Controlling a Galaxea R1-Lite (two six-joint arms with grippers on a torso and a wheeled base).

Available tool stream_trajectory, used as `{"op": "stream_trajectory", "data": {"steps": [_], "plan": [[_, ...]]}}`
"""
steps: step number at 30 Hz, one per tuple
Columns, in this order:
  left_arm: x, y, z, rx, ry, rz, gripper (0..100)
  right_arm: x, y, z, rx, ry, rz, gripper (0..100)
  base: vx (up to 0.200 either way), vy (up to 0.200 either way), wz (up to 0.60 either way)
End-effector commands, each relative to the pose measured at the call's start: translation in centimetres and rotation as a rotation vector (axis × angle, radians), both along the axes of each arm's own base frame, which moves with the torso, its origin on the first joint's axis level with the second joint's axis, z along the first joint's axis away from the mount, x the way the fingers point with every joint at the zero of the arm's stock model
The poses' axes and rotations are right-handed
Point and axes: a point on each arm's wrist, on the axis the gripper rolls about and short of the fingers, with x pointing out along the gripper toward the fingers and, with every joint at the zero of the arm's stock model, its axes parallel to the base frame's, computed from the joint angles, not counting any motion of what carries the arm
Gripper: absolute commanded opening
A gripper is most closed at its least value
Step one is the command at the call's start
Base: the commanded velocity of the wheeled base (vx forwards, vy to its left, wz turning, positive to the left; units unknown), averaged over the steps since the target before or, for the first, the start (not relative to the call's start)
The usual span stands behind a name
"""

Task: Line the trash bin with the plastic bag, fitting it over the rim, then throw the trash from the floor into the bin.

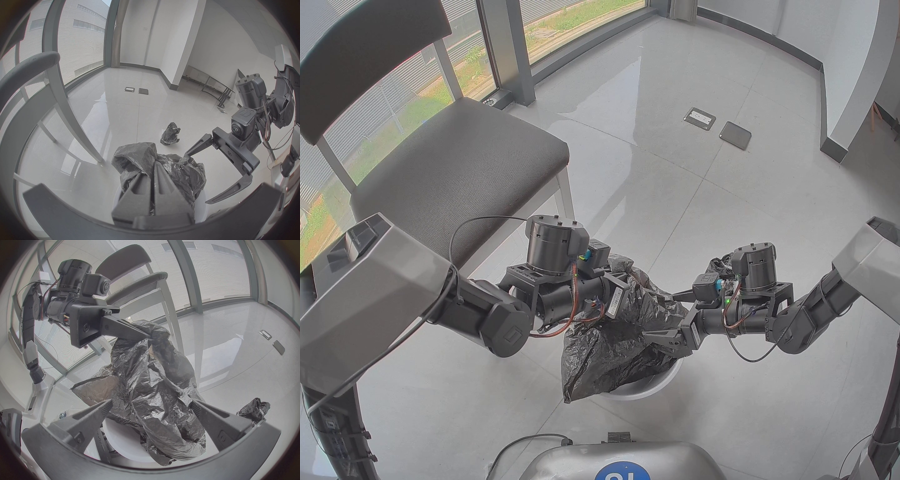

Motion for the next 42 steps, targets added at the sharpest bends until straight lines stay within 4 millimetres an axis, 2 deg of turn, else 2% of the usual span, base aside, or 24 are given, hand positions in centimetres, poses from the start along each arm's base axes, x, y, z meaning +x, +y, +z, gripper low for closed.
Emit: {"op": "stream_trajectory", "data": {"steps": [1,7,11,21,28,29,32,42], "plan": [[0.0,0.0,0.1,-0.002,-0.002,0.001,0,-0.1,-0.2,0.5,0.003,-0.011,-0.006,100,0.0,0.0,0.0],[0.3,0.4,0.2,-0.005,-0.005,0.013,0,-1.3,-1.5,3.1,0.023,-0.062,-0.023,100,0.0,0.0,0.0],[0.3,0.3,0.1,-0.005,-0.003,0.012,0,-1.9,-1.5,3.7,0.027,-0.07,-0.016,100,0.0,0.0,0.0],[0.4,0.3,0.0,-0.004,-0.002,0.012,0,-4.4,1.3,2.2,0.032,0.031,0.061,100,0.0,0.0,0.0],[0.4,0.3,0.1,-0.005,-0.004,0.012,0,-3.8,1.0,0.5,0.018,0.074,0.042,100,0.0,0.0,0.0],[0.4,0.3,0.1,-0.006,-0.006,0.013,0,-3.0,0.2,-0.4,0.01,0.084,0.013,100,0.0,0.0,0.0],[0.5,0.2,0.2,-0.012,-0.013,0.012,0,-2.3,-0.4,-1.0,0.013,0.083,-0.011,100,0.0,0.0,0.0],[0.5,0.2,0.3,-0.015,-0.015,0.012,0,-1.6,-1.0,-1.3,0.014,0.081,-0.033,100,0.0,0.0,0.0]]}}
